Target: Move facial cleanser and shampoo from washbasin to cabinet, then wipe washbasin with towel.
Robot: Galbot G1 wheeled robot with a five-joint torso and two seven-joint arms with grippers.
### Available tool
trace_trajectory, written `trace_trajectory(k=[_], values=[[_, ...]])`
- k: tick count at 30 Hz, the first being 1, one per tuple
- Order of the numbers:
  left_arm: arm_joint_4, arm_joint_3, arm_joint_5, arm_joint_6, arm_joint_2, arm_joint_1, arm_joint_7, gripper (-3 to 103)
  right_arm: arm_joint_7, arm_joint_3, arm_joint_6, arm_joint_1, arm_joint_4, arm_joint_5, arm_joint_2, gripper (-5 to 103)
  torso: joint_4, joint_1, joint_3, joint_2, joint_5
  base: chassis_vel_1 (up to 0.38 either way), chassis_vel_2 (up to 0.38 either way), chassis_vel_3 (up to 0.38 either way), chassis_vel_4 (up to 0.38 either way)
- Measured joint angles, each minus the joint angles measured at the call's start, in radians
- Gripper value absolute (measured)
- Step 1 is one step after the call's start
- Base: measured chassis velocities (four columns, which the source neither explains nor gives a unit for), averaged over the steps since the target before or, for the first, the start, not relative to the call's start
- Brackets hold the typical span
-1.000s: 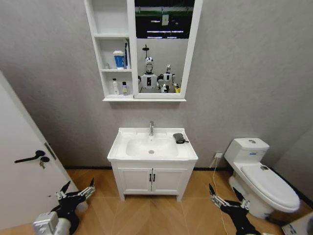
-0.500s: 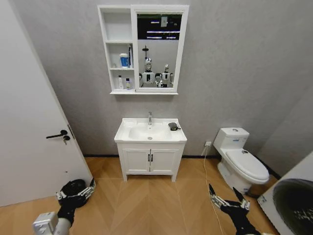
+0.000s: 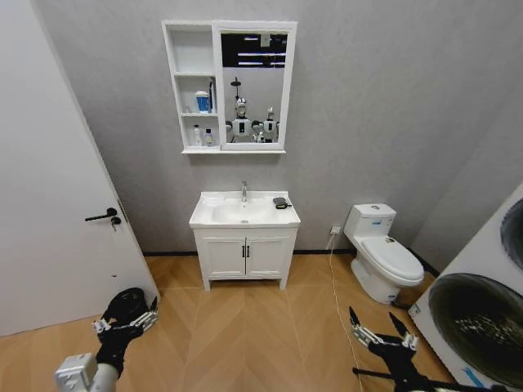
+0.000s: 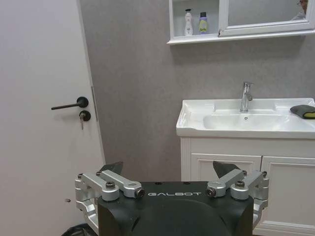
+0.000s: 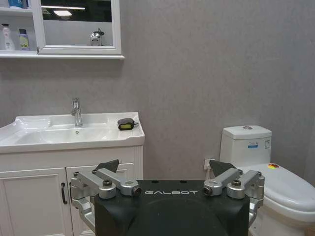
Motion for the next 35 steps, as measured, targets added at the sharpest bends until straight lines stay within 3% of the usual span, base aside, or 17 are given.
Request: trace_trajectory(k=[35], values=[[0.0,0.0,0.0,0.0,0.0,0.0,0.0,100,0.0,0.0,0.0,0.0,0.0,0.0,0.0,100,-0.0002,-0.001,0.0,0.001,-0.0001,-0.003,0.003,0.001,-0.001]])
